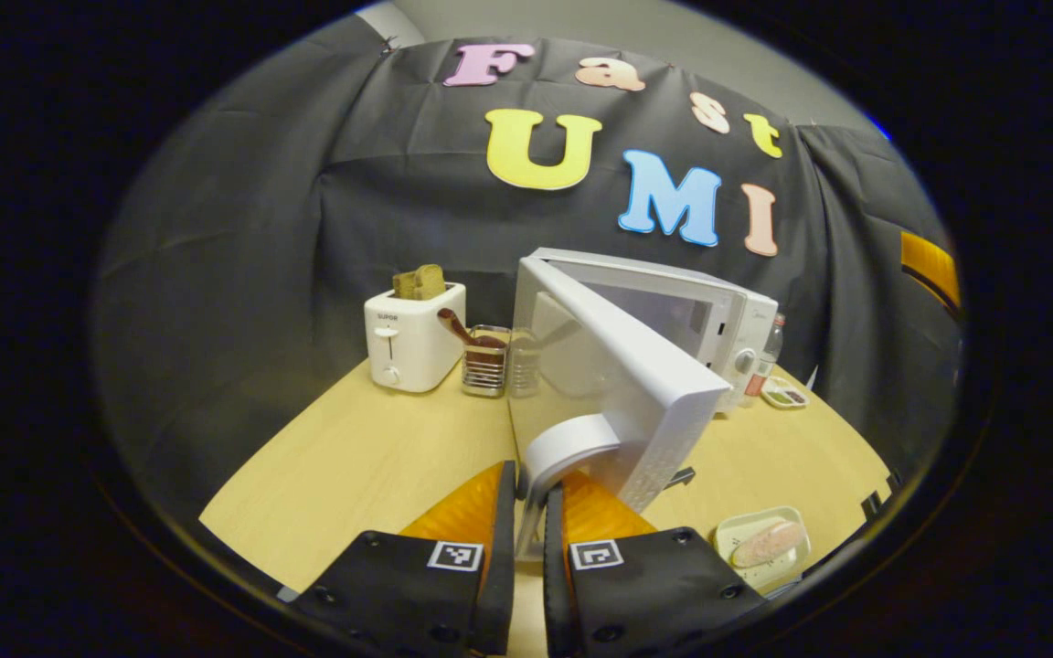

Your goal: Open the microwave oven with the left hand, put the food in, and close the microwave oven.

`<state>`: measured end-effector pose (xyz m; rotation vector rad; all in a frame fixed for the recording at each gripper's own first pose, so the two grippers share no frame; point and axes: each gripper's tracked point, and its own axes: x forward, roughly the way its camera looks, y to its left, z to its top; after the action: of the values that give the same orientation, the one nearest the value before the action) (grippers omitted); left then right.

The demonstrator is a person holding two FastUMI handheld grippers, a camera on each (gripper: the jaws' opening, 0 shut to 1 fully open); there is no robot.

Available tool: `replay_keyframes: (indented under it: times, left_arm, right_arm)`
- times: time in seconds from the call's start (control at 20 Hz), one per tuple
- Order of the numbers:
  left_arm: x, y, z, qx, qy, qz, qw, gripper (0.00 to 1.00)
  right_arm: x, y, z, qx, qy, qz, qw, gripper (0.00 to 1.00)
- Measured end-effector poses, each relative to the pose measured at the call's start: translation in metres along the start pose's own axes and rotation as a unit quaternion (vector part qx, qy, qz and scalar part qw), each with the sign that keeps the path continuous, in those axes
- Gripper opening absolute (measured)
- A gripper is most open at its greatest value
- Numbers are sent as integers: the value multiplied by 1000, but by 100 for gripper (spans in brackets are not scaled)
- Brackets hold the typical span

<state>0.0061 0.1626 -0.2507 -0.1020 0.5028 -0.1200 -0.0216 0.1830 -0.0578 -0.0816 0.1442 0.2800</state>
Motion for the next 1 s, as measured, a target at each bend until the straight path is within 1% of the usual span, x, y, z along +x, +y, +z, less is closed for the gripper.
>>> replay_keyframes:
  times: [0.15, 0.3, 0.4, 0.45, 0.5, 0.6, 0.65, 0.7, 0.75, 0.85, 0.95, 1.0]
  left_arm:
    - [0, 10, 0, -1, 0, 0, 1000, 21]
    - [-4, 9, -2, -5, -1, 0, 1000, 22]
    - [-10, 10, -2, -7, -6, 8, 1000, 21]
    - [-14, 15, -2, -13, -10, 18, 1000, 22]
    - [-20, 20, -2, -21, -15, 29, 999, 32]
    - [-32, 29, -2, -39, -21, 53, 998, 46]
    - [-40, 36, -2, -43, -24, 73, 996, 53]
    - [-51, 42, 4, -46, -35, 92, 994, 58]
    - [-62, 47, 13, -50, -49, 111, 991, 57]
    - [-87, 52, 32, -55, -78, 143, 985, 78]
    - [-110, 58, 50, -49, -109, 173, 978, 99]
    - [-120, 60, 62, -43, -125, 186, 974, 98]
  right_arm:
    - [7, 15, 1, 1, 9, 20, 1000, 96]
    - [12, 22, 1, -13, 20, 45, 999, 96]
    - [16, 24, 0, -21, 25, 60, 998, 96]
    - [20, 25, -2, -22, 28, 69, 997, 96]
    - [22, 25, -4, -23, 33, 77, 996, 96]
    - [30, 26, -9, -27, 39, 97, 994, 96]
    - [33, 25, -12, -31, 43, 107, 993, 96]
    - [37, 24, -15, -34, 48, 117, 991, 96]
    - [41, 24, -21, -37, 55, 130, 989, 96]
    - [46, 22, -36, -44, 77, 156, 984, 96]
    - [49, 20, -62, -59, 114, 187, 974, 96]
    - [48, 22, -76, -66, 136, 208, 966, 96]
